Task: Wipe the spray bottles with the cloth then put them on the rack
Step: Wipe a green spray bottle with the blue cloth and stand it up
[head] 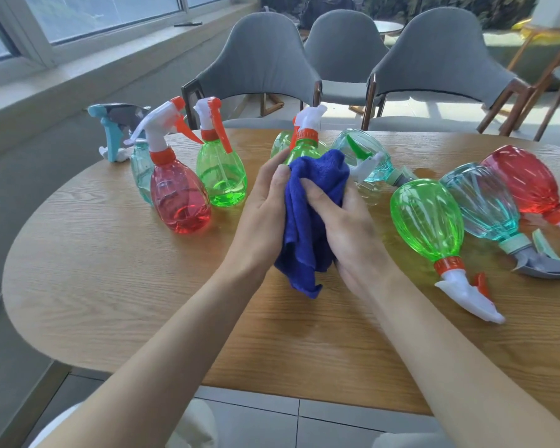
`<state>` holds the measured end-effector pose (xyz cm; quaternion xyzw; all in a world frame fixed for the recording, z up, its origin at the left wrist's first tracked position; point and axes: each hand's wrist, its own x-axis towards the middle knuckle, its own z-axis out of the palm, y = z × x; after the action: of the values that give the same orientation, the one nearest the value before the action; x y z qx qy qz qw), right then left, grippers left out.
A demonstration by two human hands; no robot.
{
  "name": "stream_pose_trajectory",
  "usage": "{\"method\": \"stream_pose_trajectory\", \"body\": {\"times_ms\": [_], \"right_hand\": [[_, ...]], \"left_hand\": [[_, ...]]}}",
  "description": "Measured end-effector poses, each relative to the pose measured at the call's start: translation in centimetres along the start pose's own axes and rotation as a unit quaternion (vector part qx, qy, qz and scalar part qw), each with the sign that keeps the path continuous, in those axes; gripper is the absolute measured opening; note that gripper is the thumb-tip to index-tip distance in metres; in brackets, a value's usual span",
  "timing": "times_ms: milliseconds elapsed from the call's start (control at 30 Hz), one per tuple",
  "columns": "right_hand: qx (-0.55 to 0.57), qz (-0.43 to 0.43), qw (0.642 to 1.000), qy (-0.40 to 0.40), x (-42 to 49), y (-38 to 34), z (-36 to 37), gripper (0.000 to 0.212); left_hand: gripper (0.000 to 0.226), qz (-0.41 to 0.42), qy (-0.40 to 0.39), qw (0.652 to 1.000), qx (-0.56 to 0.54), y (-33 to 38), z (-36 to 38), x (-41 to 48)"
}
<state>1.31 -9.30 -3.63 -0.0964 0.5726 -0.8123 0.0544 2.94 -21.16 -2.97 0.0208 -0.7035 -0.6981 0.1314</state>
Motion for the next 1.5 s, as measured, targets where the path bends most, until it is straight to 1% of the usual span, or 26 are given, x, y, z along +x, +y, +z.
{"method": "stream_pose_trajectory", "body": {"times_ms": [100,167,200,267,367,433,467,533,600,633,667,700,767,867,933,1000,1100,1133,1200,1233,1267,1333,1400,1467,1500], "right_hand": [[-0.046,-0.009,0.999,-0.011,0.0,0.4,0.1,0.033],[-0.056,-0.009,0.998,-0.003,0.1,0.6,0.1,0.031],[-0.051,-0.008,0.999,0.001,0.2,0.7,0.2,0.030],[-0.020,0.001,1.000,0.022,0.5,0.6,0.1,0.032],[0.055,0.042,0.996,0.061,0.8,-0.1,-0.3,0.027],[0.076,0.064,0.993,0.063,0.7,-0.4,-0.7,0.020],[0.077,0.068,0.993,0.062,0.5,-0.5,-0.7,0.017],[0.056,0.058,0.995,0.051,0.3,-0.3,-0.3,0.016],[0.009,0.034,0.999,0.019,0.1,0.1,0.4,0.009],[-0.021,0.024,0.999,0.003,-0.1,0.4,0.6,0.020],[-0.040,0.016,0.999,-0.005,-0.2,0.6,0.9,0.029],[-0.046,0.013,0.999,-0.003,-0.3,0.7,0.9,0.031],[-0.029,0.018,0.999,0.031,-0.1,0.4,0.7,0.030],[-0.004,0.026,0.994,0.104,0.5,-0.8,-0.2,0.031],[0.005,0.032,0.992,0.120,0.6,-1.2,-0.8,0.029],[0.002,0.031,0.993,0.111,0.3,-1.0,-0.3,0.030],[-0.013,0.016,0.997,0.074,0.1,0.2,0.3,0.036],[-0.003,0.017,0.998,0.068,0.1,0.2,0.5,0.033],[0.016,0.032,0.996,0.076,0.3,-0.4,0.2,0.026],[0.024,0.042,0.995,0.088,0.4,-0.9,-0.1,0.025],[0.033,0.051,0.993,0.098,0.5,-1.3,-0.4,0.027],[0.036,0.070,0.991,0.110,0.7,-1.8,-0.9,0.034],[0.029,0.078,0.991,0.109,0.5,-1.7,-0.9,0.041],[0.026,0.062,0.993,0.096,0.4,-1.3,-0.6,0.042],[0.021,0.050,0.995,0.081,0.4,-0.9,-0.5,0.041]], "left_hand": [[0.043,-0.057,0.015,0.996,-0.065,-0.4,-0.5,0.3],[0.058,-0.086,0.023,0.993,-0.082,-0.5,-0.6,0.5],[0.062,-0.091,0.021,0.992,-0.089,-0.4,-0.6,0.5],[0.056,-0.097,0.010,0.991,-0.088,-0.2,-0.6,0.6],[0.057,-0.094,-0.027,0.992,-0.078,0.0,-1.0,0.3],[0.052,-0.081,-0.047,0.994,-0.057,0.3,-0.9,-0.1],[0.048,-0.075,-0.045,0.995,-0.050,0.3,-0.8,-0.3],[0.041,-0.056,-0.024,0.998,-0.034,0.3,-0.5,-0.3],[0.031,-0.038,0.000,0.998,-0.039,0.6,-0.5,0.2],[0.026,-0.039,0.011,0.998,-0.050,0.7,-0.7,0.4],[0.025,-0.039,0.013,0.998,-0.053,0.7,-0.8,0.4],[0.027,-0.028,0.008,0.999,-0.038,0.7,-0.9,0.3],[0.032,0.031,-0.005,0.998,0.048,0.1,-1.0,-0.3],[0.048,0.123,-0.050,0.972,0.195,-0.6,-0.6,-1.4],[0.052,0.143,-0.076,0.953,0.257,-0.9,-0.3,-1.7],[0.055,0.148,-0.072,0.951,0.260,-1.0,-0.4,-1.5],[0.055,0.151,-0.031,0.964,0.216,-1.2,-0.8,-0.7],[0.055,0.153,-0.027,0.963,0.219,-1.2,-1.0,-0.6],[0.054,0.163,-0.039,0.954,0.249,-0.9,-1.0,-0.9],[0.053,0.174,-0.051,0.945,0.272,-0.7,-0.9,-1.3],[0.052,0.184,-0.063,0.934,0.299,-0.4,-0.8,-1.6],[0.059,0.182,-0.084,0.914,0.351,0.0,-0.4,-2.1],[0.065,0.174,-0.091,0.905,0.376,-0.1,-0.3,-2.0],[0.059,0.175,-0.078,0.915,0.355,-0.5,-0.4,-1.4],[0.052,0.163,-0.061,0.929,0.328,-0.7,-0.5,-1.0]]}}
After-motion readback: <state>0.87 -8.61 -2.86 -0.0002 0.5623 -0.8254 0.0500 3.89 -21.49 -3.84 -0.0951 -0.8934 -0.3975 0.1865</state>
